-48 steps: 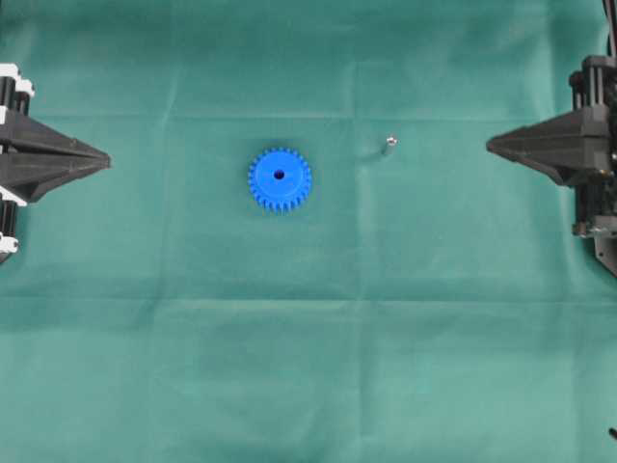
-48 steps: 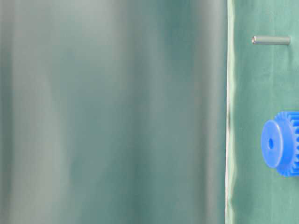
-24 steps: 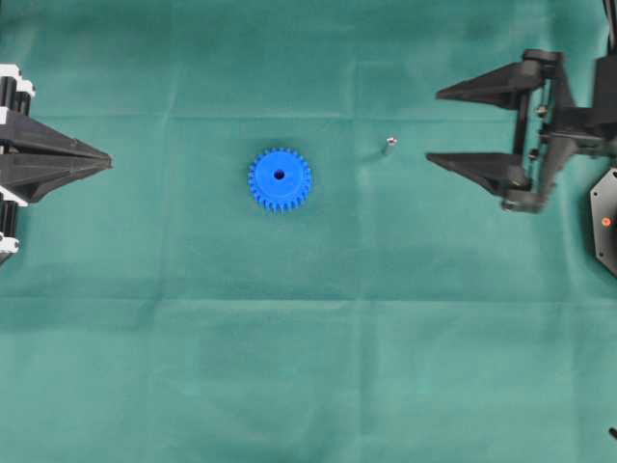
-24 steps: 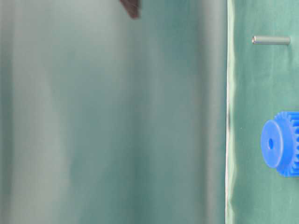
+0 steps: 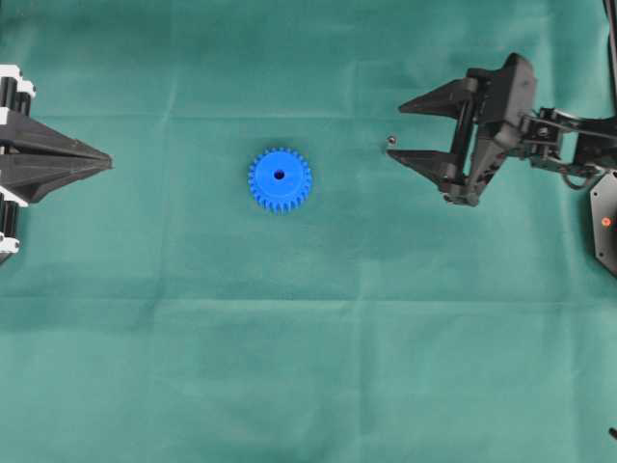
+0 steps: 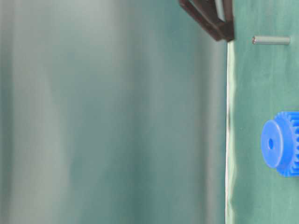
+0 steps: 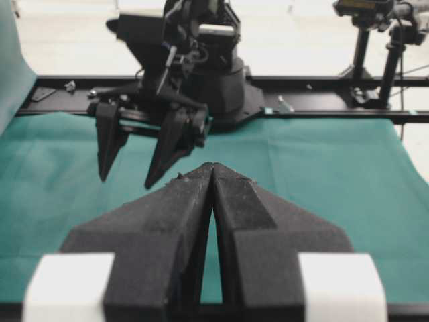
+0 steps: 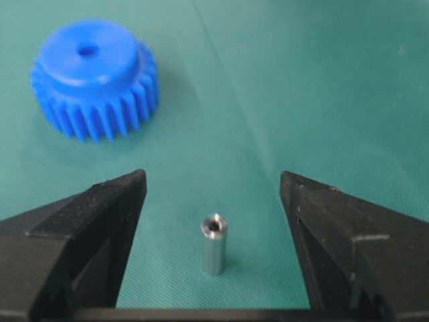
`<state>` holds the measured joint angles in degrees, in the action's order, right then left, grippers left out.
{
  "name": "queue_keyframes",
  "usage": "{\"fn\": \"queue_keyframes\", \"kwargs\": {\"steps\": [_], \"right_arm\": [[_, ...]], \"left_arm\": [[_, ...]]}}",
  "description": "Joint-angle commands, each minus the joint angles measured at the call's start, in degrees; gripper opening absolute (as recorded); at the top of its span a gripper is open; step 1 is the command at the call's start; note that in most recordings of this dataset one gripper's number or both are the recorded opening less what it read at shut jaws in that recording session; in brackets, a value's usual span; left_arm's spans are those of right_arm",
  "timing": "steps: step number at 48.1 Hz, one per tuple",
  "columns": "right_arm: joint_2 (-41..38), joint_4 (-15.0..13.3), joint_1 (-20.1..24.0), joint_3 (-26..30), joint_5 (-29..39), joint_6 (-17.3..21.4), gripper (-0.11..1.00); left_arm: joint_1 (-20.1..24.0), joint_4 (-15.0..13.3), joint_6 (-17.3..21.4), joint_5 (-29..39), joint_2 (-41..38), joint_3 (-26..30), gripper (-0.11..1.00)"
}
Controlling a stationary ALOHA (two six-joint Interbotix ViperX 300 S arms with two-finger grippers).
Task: Insert the shaft placed at a random location into the center hole of the medium gear at another random location.
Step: 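Move the open right gripper left over the upright silver shaft, then lower the right gripper around the shaft and close on it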
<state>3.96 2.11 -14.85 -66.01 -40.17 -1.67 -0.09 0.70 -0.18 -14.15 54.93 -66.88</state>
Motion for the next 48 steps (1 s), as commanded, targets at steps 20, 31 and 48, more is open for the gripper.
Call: {"fn": "queue_keyframes", "kwargs": {"steps": [20,31,48], "right_arm": [[-6.59,1.67,-0.26,2.46,-2.29,-0.7,0.85],[-6.77,1.58,-0.18,2.55,-2.02,-0.7,0.78],[-6.86,1.41,0.09,2.55,-1.76,-0.7,0.33]], "left_arm": [[-0.09,0.18,0.09,0.79,-0.44,0.88,0.0],[-0.09,0.18,0.09,0.88,-0.44,0.88,0.0],[-0.09,0.18,0.0,0.88,-0.35,0.88,0.0]]}}
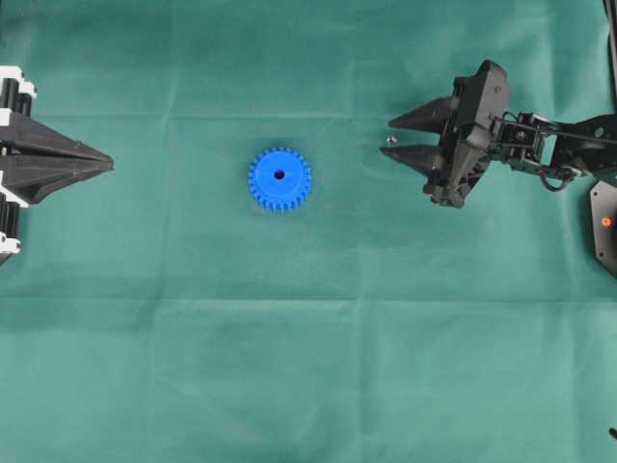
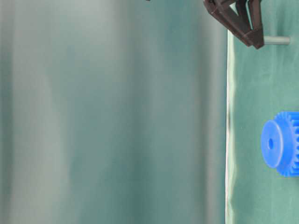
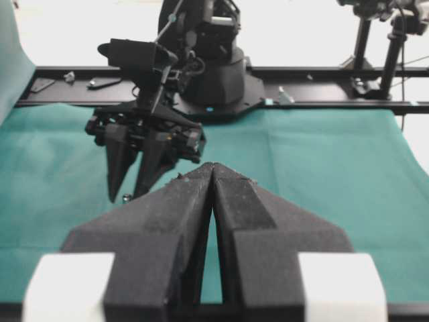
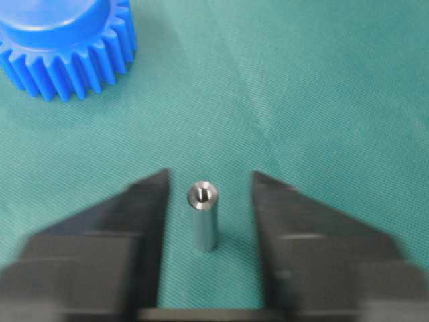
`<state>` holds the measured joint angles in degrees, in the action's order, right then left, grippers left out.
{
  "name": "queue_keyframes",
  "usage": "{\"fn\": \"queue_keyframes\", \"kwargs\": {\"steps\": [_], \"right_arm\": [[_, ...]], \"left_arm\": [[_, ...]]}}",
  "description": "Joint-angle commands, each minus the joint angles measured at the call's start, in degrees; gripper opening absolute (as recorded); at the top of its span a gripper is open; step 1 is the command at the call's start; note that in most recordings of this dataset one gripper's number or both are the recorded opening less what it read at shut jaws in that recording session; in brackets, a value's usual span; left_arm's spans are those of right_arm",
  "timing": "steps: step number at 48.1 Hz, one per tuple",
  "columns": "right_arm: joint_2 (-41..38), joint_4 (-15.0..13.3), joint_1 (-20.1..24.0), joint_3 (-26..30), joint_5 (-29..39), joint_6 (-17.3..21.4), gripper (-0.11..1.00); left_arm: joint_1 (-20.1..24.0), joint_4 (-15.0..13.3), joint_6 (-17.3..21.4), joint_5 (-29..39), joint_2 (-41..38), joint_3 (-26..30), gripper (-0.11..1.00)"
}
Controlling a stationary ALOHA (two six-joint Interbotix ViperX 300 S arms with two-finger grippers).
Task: Insert the shaft placed at a random location into the center hole of the medium gear at another random location.
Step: 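Lower the right gripper around the shaft and close on it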
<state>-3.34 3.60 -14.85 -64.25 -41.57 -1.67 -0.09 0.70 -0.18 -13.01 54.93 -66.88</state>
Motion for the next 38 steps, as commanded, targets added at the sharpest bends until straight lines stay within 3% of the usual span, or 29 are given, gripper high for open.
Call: {"fn": "queue_keyframes", "kwargs": {"steps": [1,5,22,38], "right_arm": [[0.44,-0.09,0.09,0.88,-0.35,-0.79,0.28],[0.44,-0.35,0.18,0.79,-0.35,-0.79,0.13],[1.67,-0.53,0.35,0.97,0.53,-0.62,0.13],[13.97,-0.53,0.62,2.37,13.45,-0.7,0.13]], "left_arm": [[-0.09,0.18,0.0,-0.26,-0.26,0.88,0.0],[-0.09,0.18,0.0,-0.26,-0.18,0.97,0.0],[-0.09,0.18,-0.09,-0.26,-0.18,0.97,0.0],[-0.09,0.18,-0.18,-0.26,-0.26,0.97,0.0]]}}
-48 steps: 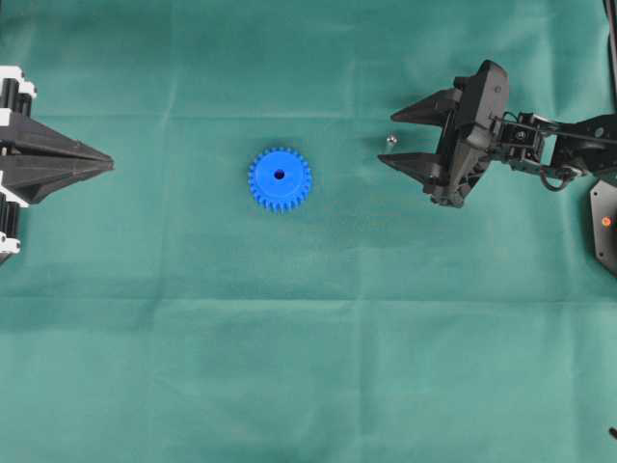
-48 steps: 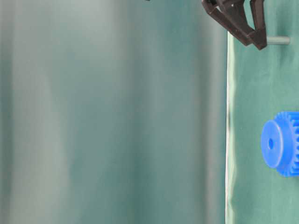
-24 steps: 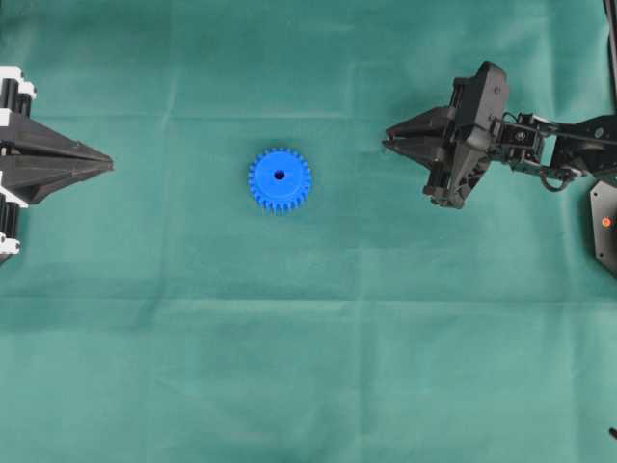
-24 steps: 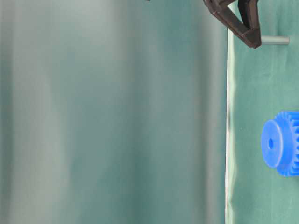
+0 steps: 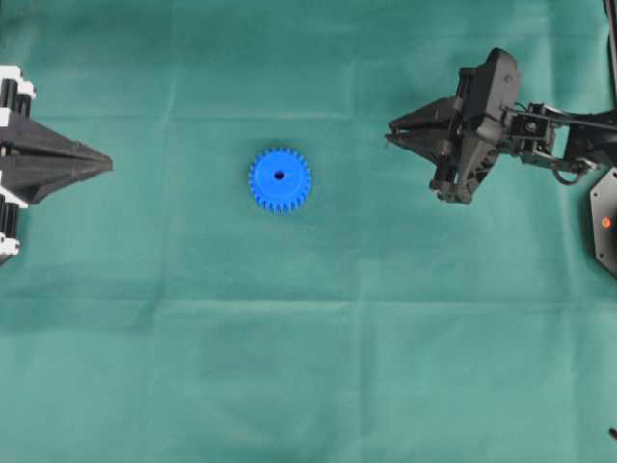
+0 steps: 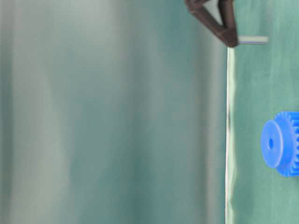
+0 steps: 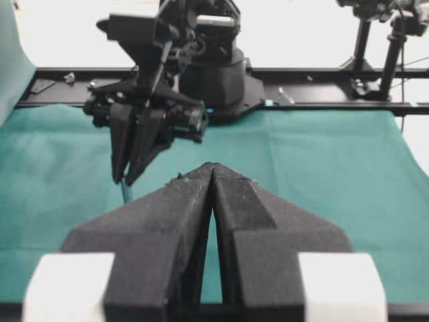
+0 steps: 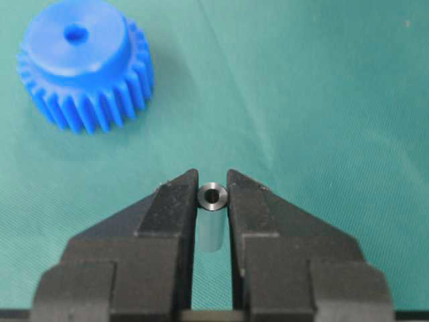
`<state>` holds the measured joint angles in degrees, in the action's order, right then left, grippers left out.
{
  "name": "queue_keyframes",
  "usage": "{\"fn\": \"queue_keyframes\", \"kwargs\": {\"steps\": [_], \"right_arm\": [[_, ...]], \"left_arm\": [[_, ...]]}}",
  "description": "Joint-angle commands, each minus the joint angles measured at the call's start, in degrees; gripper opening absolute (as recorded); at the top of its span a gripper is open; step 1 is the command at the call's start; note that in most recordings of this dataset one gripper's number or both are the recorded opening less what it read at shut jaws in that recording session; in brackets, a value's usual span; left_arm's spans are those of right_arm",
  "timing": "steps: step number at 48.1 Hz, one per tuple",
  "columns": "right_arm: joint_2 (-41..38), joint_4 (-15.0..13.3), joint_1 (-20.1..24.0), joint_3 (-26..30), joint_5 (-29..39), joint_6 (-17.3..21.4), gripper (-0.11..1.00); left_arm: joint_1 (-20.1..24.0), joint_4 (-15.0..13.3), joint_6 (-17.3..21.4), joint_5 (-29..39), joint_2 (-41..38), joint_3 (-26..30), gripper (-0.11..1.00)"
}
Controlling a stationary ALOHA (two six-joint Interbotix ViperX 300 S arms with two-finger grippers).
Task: Insert the shaft placed at a random location into the center hole of the medium gear at another random location.
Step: 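Lower the right gripper around the shaft and close on it, then lift the shaft and carry it left over the blue gear's hole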
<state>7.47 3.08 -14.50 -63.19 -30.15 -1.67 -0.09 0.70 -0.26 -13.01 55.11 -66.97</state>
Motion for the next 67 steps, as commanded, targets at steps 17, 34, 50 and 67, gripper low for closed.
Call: {"fn": "queue_keyframes", "kwargs": {"steps": [17,34,50,67], "right_arm": [[4.04,0.0,0.35,1.85,3.08,-0.7,0.13],[0.7,0.26,2.11,5.89,2.99,-0.26,0.13],[-6.94,0.79,5.71,16.44,5.54,0.0,0.13],[-12.83,0.88,7.73,26.1,8.96,0.0,0.13]], "left_arm": [[-0.09,0.18,-0.09,-0.26,-0.62,0.97,0.0],[-0.09,0.18,-0.09,-0.26,-0.62,0.97,0.0],[-0.09,0.18,-0.18,0.26,-0.62,0.97,0.0],[-0.09,0.18,-0.18,0.7,-0.62,0.97,0.0]]}}
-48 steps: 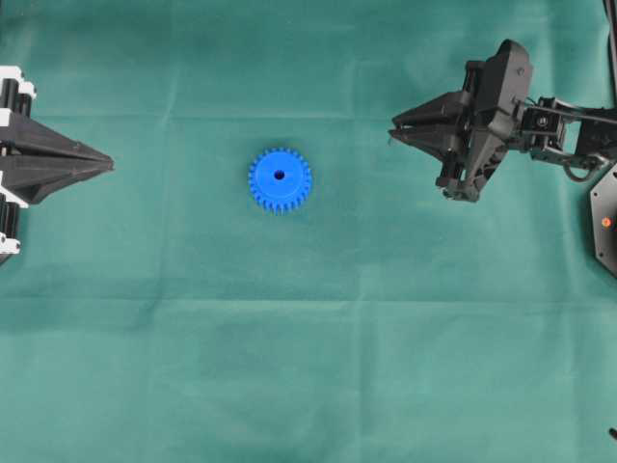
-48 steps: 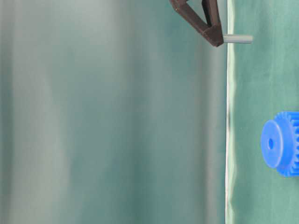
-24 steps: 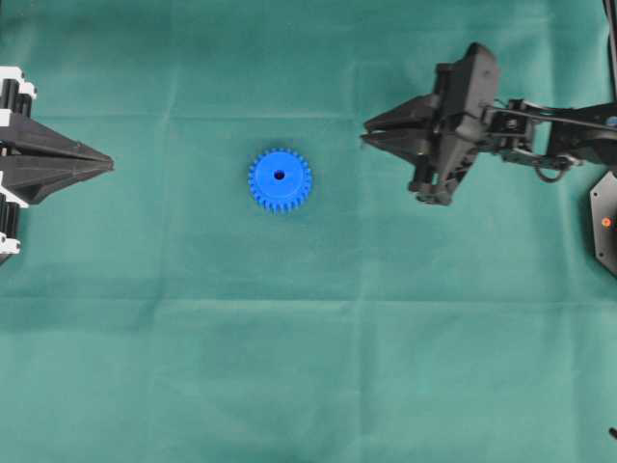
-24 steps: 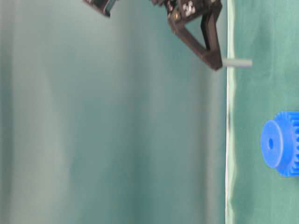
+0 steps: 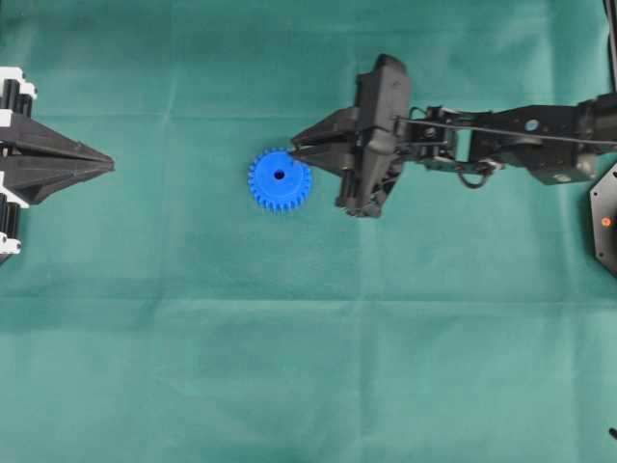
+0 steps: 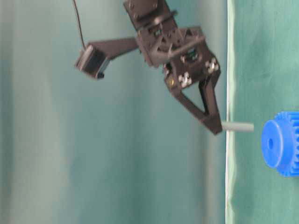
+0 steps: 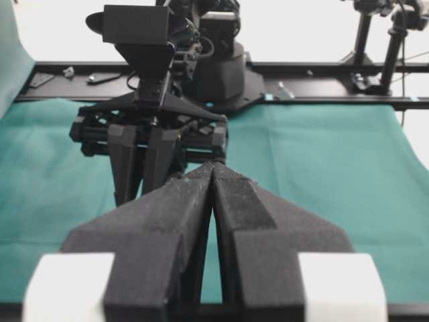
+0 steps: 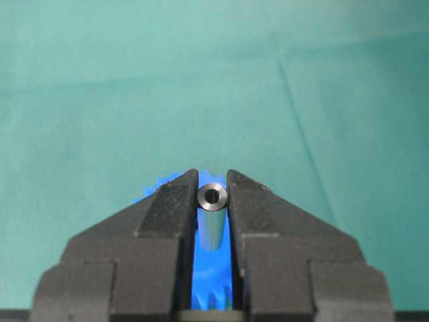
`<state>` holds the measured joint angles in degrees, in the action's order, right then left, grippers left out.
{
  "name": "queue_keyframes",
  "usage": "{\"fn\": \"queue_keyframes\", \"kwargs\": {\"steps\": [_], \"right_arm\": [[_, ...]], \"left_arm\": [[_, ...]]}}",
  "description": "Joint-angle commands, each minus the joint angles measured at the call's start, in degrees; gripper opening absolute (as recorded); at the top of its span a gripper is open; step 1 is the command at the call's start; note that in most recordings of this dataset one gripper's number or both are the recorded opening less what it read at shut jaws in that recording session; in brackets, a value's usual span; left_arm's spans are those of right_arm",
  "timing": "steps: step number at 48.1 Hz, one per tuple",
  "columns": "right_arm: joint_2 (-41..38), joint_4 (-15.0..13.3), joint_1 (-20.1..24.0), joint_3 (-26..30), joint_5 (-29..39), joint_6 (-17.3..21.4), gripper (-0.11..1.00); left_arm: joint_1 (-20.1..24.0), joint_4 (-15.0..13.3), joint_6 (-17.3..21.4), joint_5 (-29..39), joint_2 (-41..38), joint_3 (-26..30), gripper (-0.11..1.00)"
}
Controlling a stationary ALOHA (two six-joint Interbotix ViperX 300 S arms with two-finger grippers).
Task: Insert the shaft placed at a random location into the center hole of the medium gear at another random location.
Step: 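Lift the shaft and carry it left over the blue gear's hole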
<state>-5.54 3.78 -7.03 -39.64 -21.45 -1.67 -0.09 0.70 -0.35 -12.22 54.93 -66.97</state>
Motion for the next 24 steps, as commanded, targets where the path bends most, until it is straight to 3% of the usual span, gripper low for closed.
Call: {"fn": "queue_keyframes", "kwargs": {"steps": [1,24], "right_arm": [[-0.09,0.18,0.35,2.9,0.26,0.0,0.13],[-1.49,0.53,0.97,4.66,0.35,0.09,0.13]], "left_arm": [[-0.09,0.18,-0.09,-0.09,-0.44,1.05,0.0],[-0.09,0.18,0.0,0.18,-0.44,1.05,0.0]]}}
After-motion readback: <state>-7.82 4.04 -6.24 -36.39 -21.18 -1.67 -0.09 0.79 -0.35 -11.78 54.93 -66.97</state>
